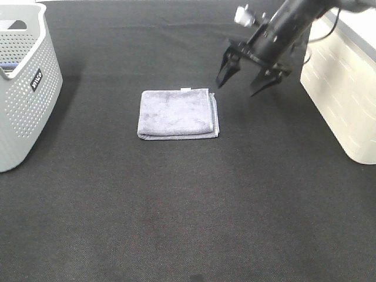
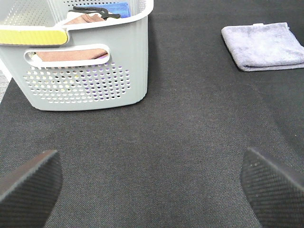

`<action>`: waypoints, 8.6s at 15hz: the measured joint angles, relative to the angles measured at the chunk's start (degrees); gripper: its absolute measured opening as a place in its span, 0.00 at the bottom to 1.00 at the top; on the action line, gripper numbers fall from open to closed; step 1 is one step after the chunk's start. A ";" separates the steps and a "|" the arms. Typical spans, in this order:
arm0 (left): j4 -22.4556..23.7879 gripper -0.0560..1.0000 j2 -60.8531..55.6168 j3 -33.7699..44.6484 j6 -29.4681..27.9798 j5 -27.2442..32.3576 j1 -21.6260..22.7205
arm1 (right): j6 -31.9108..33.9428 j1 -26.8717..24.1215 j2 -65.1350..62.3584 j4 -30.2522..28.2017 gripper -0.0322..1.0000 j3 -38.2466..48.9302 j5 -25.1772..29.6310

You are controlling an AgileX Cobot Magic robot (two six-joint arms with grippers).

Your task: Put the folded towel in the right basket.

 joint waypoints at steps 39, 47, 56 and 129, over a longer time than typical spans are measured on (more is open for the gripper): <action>0.00 0.97 0.00 0.00 0.00 0.00 0.00 | -4.98 3.21 0.17 5.16 0.09 -8.77 -3.84; 0.00 0.97 0.00 0.00 0.00 0.00 0.00 | -3.15 0.69 -18.39 -7.62 0.09 -8.77 1.55; 0.00 0.97 0.00 0.00 0.00 0.00 0.00 | -1.43 -19.37 -27.33 -9.80 0.09 -8.77 2.75; 0.00 0.97 0.00 0.00 0.00 0.00 0.00 | 6.99 -10.94 -142.15 -23.84 0.77 96.49 -6.25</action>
